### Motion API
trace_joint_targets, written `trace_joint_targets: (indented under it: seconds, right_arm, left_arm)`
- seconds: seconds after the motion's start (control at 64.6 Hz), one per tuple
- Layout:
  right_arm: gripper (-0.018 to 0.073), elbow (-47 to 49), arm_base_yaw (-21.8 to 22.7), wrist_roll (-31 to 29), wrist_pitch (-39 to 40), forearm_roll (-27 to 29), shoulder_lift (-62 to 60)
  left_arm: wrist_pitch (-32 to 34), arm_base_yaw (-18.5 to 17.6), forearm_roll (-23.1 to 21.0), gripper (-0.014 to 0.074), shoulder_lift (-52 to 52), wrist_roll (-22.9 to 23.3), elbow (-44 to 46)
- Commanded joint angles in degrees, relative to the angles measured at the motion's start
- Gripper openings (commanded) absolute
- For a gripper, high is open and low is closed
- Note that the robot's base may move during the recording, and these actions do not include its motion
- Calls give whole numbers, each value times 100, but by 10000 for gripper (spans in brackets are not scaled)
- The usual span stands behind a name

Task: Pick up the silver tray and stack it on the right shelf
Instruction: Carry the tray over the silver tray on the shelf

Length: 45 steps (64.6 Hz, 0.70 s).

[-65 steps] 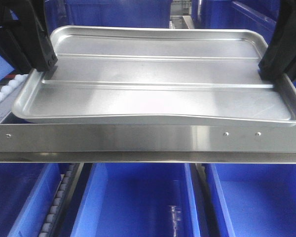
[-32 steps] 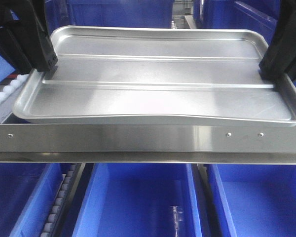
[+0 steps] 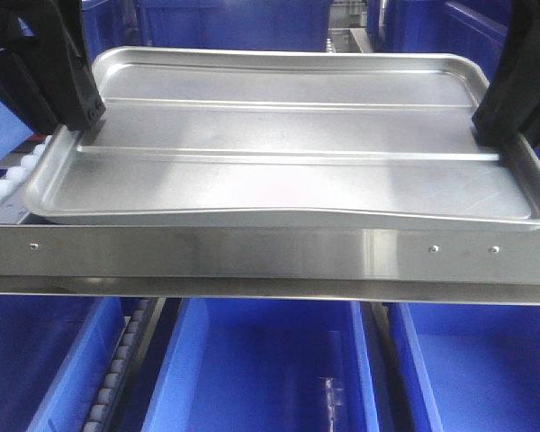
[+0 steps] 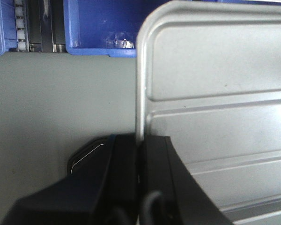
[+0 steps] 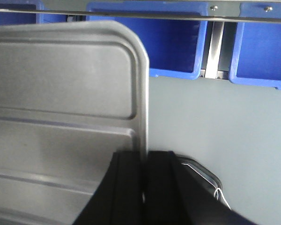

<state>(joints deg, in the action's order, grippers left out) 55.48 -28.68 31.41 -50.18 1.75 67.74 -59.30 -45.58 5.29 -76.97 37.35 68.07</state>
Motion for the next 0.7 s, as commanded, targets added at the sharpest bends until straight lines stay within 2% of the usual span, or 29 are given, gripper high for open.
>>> trace_joint_targets:
  seconds: [0.0,0.526,0.681]
  right_arm:
    - [57,176,-10,-7,406,93,-165]
    - [57,176,-10,-7,482,93,-165]
    - [57,197,-10,-7,524,93,-153]
  left_arm:
    - [235,-82,-74,-94,165,-19,148]
    - [256,-82,-39,-94,165,-19,148]
    - [326,-82,311,-94,165,-19,148]
